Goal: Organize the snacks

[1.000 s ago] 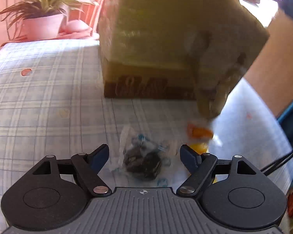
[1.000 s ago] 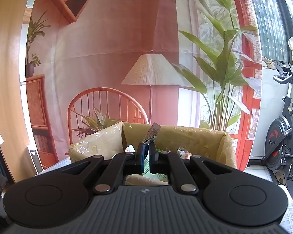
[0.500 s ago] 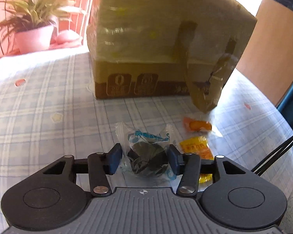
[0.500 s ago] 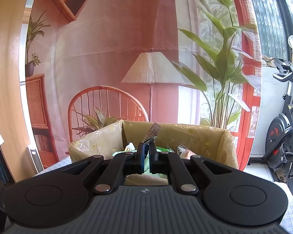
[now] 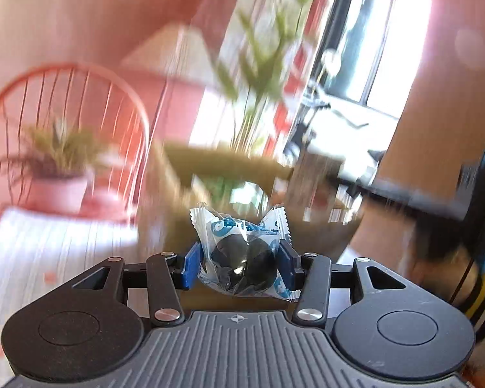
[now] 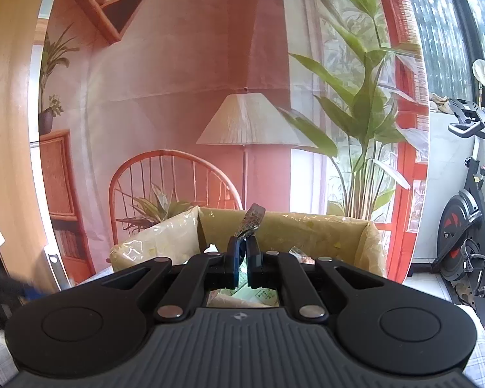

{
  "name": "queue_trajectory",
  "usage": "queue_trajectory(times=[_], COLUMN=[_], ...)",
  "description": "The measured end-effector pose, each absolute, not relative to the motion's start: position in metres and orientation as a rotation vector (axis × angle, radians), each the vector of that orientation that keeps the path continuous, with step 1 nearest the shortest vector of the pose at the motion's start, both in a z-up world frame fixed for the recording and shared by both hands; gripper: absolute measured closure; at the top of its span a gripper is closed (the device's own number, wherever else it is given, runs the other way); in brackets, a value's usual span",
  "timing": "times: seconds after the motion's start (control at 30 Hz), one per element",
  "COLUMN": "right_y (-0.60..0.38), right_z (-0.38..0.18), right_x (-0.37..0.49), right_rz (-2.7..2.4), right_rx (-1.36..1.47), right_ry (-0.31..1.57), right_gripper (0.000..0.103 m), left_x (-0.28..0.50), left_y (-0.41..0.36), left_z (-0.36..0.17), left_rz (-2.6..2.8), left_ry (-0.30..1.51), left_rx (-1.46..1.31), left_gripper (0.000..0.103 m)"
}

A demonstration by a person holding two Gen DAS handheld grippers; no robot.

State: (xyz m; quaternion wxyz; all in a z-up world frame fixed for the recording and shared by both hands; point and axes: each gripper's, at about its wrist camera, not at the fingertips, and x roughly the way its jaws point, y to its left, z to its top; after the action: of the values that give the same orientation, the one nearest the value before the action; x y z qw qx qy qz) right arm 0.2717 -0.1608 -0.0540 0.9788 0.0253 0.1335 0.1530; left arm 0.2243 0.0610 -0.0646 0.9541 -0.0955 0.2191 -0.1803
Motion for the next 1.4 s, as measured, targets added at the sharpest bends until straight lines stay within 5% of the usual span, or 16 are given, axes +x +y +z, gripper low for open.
queue_trajectory(times=[0.27,0.6,0.8,1.03,1.4], right_y=[-0.163,-0.160,-0.161,-0.165,-0.168], right_z=[-0.051,-0.073,-0.077,-0.069,-0.051], right_x=[0.298,0.334,0.338,0.326,0.272], right_rz=[0.278,0.248,0.195,0.168,0.215], right_rx=[0.092,0.096,0.067,0.054,0.103], right_ry=[0.292,0.397,0.423,0.399,0.333], right_gripper=[0.098,0.098,0.096,0.094,0.094], left_x=[0.301,0.387,0.392,0.383,0.307], left_y=[0.035,0.011,0.005,0.002,0.034], left_z=[-0.024,-0.041,-0.046,-0.040,-0.019], left_rz=[-0.333,-0.273,-0.276,-0.261,-0.280], left_ry=[0.416,0.534,0.561,0.552,0.497], left_rx=[-0.125,-0.063,-0.038,0.007,-0.040], left_gripper=[0.051,0.050,0.047,0.029,0.023])
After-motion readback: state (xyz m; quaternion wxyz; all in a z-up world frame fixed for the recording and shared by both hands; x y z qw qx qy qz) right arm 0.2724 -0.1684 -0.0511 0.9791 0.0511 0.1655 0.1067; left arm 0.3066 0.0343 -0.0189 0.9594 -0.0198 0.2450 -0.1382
